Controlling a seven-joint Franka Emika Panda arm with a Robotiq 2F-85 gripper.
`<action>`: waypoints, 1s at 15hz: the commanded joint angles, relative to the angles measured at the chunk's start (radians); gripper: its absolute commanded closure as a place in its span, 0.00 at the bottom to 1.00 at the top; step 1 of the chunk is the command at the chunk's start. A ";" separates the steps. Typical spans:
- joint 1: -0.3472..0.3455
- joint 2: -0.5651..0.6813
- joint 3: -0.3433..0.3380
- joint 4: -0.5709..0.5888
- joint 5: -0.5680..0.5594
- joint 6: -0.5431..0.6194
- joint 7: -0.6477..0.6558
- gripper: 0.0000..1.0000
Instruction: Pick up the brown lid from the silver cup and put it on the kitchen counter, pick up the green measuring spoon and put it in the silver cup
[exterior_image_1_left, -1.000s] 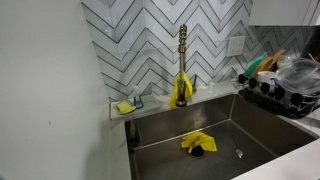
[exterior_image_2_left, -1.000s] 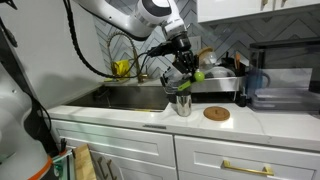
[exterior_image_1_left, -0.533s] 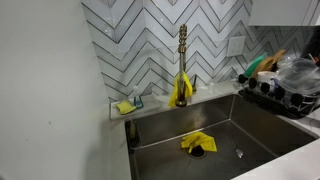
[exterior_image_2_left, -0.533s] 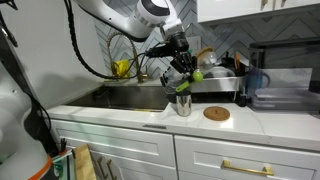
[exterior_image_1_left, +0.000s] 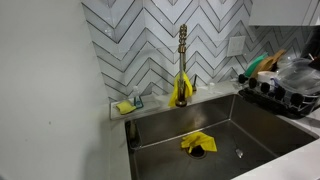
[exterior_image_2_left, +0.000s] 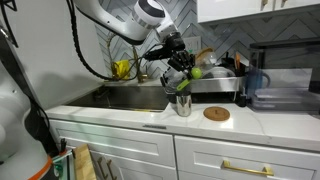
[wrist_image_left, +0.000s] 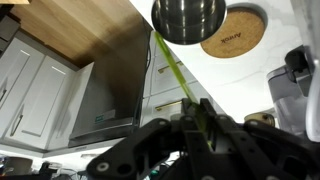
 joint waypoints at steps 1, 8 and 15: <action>0.007 0.006 -0.005 -0.024 -0.026 0.048 0.104 0.97; 0.008 0.019 -0.008 -0.048 -0.023 0.127 0.177 0.97; 0.010 0.019 -0.008 -0.084 -0.012 0.115 0.204 0.97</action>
